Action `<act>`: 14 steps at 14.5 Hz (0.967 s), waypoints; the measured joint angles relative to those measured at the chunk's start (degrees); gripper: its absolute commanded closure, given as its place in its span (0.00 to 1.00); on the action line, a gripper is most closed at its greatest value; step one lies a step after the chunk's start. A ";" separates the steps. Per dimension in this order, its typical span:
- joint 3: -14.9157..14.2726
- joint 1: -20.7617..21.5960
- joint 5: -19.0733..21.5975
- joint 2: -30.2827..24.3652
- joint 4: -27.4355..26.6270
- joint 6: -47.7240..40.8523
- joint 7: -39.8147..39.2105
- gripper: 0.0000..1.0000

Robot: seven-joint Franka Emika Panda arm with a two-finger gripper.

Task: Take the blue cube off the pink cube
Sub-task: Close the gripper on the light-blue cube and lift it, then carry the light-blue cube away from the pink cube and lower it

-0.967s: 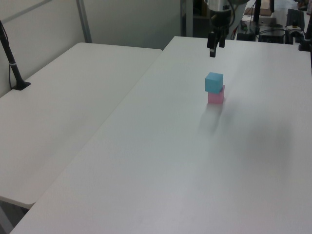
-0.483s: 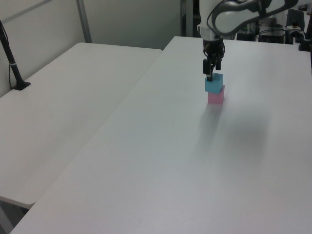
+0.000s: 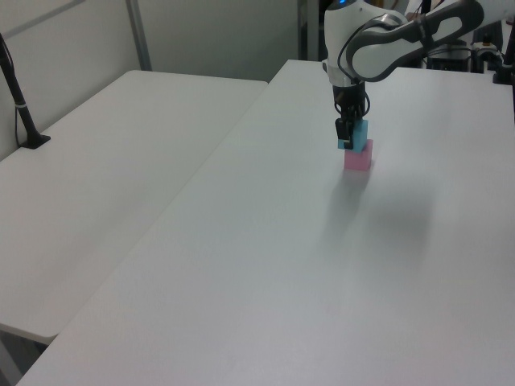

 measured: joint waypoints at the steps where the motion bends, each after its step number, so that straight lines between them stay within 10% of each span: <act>1: 0.04 0.36 0.02 -0.55 0.11 0.00 0.01 0.67; 8: 3.76 5.92 1.62 -2.44 3.15 0.05 3.19 0.64; 14: 3.75 12.76 1.64 9.07 10.20 7.91 11.66 0.62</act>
